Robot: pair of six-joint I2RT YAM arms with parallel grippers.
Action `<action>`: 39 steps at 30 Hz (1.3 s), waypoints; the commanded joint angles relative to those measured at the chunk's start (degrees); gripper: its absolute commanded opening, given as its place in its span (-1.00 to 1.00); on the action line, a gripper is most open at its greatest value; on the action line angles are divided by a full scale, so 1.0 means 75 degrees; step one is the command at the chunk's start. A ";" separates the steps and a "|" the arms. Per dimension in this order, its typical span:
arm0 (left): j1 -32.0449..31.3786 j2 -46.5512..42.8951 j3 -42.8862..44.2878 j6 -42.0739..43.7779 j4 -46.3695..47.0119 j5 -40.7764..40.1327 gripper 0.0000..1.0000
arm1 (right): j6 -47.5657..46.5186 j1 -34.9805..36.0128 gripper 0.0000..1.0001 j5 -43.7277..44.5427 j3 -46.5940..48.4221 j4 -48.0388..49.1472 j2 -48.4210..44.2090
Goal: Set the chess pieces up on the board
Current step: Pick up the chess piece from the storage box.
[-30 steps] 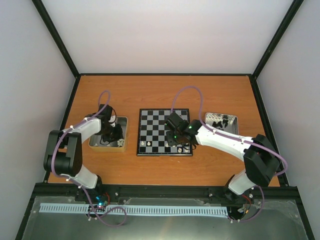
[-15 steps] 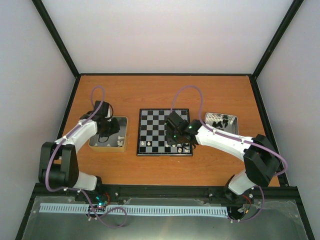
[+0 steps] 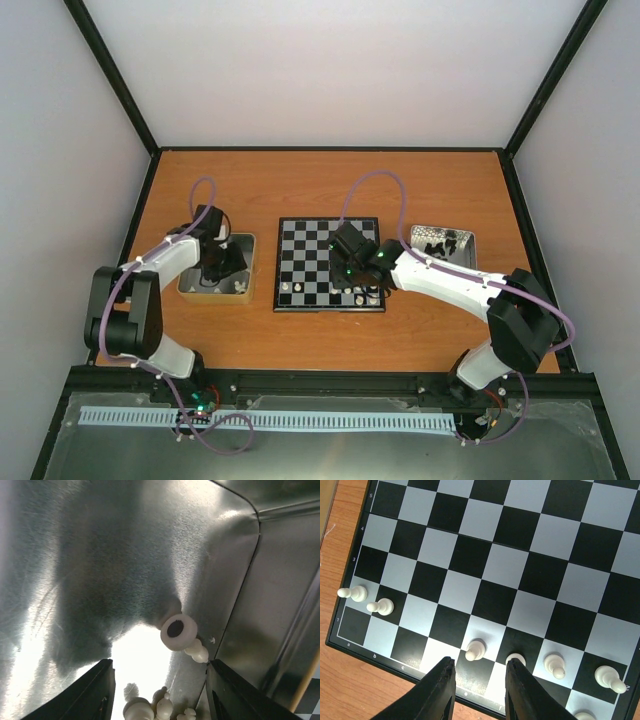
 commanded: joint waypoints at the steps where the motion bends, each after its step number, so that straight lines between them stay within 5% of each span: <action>1: -0.0006 0.0183 0.0246 -0.0092 0.0216 0.0299 -0.01 | 0.0036 -0.0064 -0.40 0.0028 -0.0092 0.0163 -0.0007; 7: -0.0006 0.0305 0.0366 -0.0586 0.0650 0.0413 0.01 | 0.0014 -0.0064 -0.41 0.0069 -0.0108 0.0169 -0.0018; 13: -0.0017 0.0748 0.0261 -0.0609 0.1014 0.1110 -0.30 | 0.0005 -0.0063 -0.41 0.0102 -0.0159 0.0198 -0.0008; 19: -0.0015 0.0974 0.0086 -0.0590 0.1240 0.1300 -0.33 | -0.0004 -0.0063 -0.42 0.0093 -0.0167 0.0216 0.0016; 32: -0.0016 0.0876 -0.0035 -0.0604 0.1015 0.0237 -0.80 | 0.0043 -0.0063 -0.47 0.0076 -0.0128 0.0198 -0.0019; 39: -0.0015 0.0139 -0.0225 -0.0837 0.1093 -0.0189 -0.82 | 0.0051 -0.0063 -0.47 0.0062 -0.0086 0.0262 -0.0096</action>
